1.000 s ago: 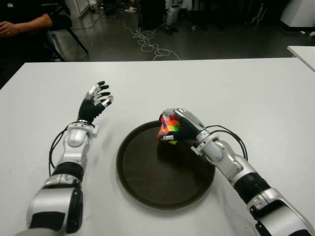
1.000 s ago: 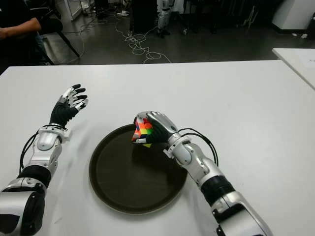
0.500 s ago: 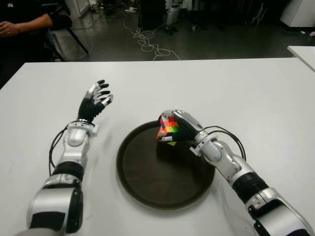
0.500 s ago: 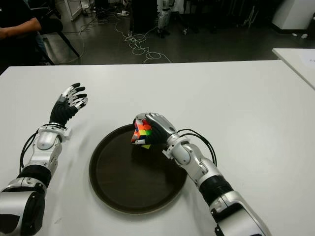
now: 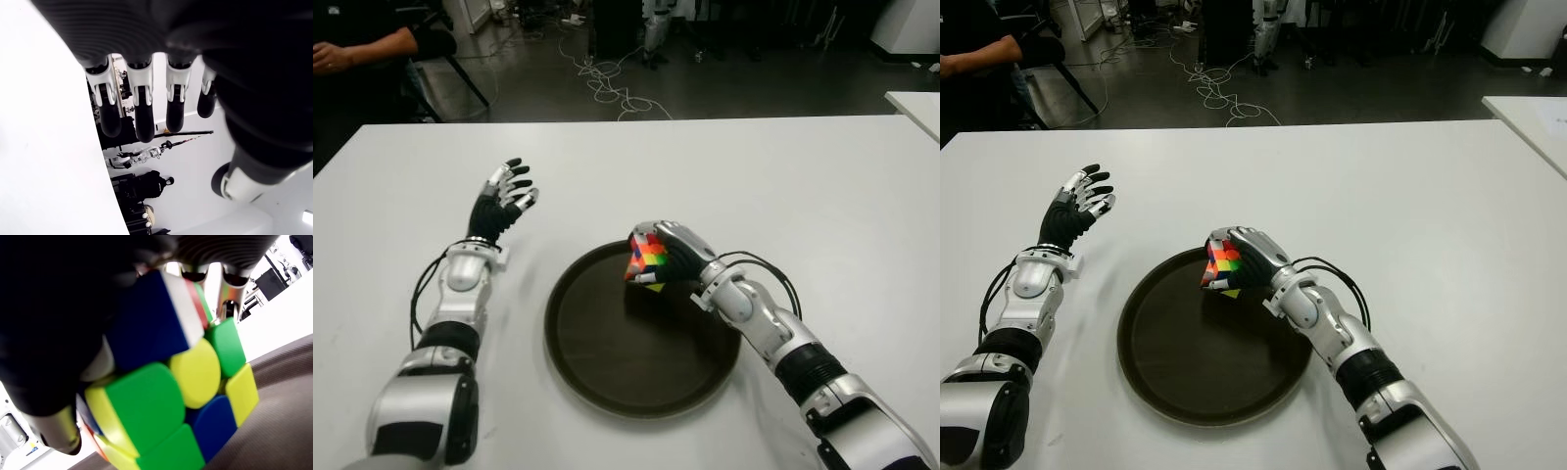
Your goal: Pick up the Rubik's Cube and put it in the plate
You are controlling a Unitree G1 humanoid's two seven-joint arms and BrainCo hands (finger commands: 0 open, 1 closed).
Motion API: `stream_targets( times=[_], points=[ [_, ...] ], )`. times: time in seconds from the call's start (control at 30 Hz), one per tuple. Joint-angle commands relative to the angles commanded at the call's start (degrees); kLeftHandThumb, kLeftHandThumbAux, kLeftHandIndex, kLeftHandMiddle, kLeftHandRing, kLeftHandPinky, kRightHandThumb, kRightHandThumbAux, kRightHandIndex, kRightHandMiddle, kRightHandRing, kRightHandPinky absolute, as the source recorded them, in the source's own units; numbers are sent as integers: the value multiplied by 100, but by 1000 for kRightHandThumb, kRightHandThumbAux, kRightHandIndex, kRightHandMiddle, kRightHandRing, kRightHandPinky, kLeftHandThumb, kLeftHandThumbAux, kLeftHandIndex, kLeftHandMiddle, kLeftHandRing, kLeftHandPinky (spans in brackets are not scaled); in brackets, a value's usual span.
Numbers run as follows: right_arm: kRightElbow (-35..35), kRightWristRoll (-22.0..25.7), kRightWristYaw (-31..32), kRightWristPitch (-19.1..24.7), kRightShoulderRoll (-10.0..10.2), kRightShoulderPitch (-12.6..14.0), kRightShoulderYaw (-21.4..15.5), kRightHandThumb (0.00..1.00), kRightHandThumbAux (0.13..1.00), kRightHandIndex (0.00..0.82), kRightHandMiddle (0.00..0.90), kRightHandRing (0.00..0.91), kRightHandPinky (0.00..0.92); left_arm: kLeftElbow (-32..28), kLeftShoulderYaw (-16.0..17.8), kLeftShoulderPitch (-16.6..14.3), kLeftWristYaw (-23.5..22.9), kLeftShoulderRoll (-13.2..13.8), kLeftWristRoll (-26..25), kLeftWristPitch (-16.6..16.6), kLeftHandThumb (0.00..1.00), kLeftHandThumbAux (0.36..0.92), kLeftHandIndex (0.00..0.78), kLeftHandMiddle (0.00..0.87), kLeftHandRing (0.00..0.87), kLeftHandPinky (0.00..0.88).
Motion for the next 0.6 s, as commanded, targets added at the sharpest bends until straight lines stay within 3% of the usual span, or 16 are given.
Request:
stream_targets(
  times=[0.07,0.3,0.33,0.4,0.5,0.6],
  points=[
    [36,1,-32,-40,7,-4,4,686,741,409,374,374,415,-6,3,0,-13,-3,-9,-1,222,707,117,170,184,213],
    [118,-49,-25,-162,-33,-40,49,666,748,395,208,174,145,-22,25,2,-57,-16,-51,-2,237,721,118,162,174,194],
    [114,-92,0,-159,-59,-56,77,434,783,290,166,130,93,-24,28,2,-53,-19,-54,0,238,722,118,162,173,193],
    [111,-143,27,-156,-91,-74,110,178,805,157,98,57,38,-27,30,3,-47,-22,-58,2,234,720,118,164,173,192],
    [202,-300,103,-206,-198,-173,238,58,775,59,36,19,12,6,37,-19,-34,-30,-61,26,234,707,117,165,179,208],
    [330,-356,140,-280,-226,-241,299,18,747,19,11,6,3,7,50,-18,-54,-33,-80,13,244,704,119,171,185,217]
  ],
)
